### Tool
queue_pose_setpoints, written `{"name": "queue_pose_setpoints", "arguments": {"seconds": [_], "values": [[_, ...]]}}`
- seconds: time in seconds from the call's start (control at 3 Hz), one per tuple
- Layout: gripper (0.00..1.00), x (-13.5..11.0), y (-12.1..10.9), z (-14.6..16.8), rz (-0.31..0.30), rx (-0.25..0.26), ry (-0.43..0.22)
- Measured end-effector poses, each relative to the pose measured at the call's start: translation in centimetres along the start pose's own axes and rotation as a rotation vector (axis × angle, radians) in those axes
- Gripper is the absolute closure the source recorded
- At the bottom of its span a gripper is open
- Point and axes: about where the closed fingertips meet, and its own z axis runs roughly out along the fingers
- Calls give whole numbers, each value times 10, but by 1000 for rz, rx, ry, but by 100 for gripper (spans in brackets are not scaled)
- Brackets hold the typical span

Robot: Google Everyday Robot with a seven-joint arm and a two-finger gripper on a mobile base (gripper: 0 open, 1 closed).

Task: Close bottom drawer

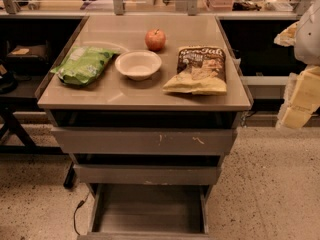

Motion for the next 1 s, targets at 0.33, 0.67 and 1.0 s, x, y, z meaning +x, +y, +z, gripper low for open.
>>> {"name": "queue_pose_setpoints", "arguments": {"seconds": [0.33, 0.67, 1.0], "values": [[0, 0, 0, 0, 0, 0, 0], [18, 0, 0, 0, 0, 0, 0], [41, 0, 0, 0, 0, 0, 0]]}}
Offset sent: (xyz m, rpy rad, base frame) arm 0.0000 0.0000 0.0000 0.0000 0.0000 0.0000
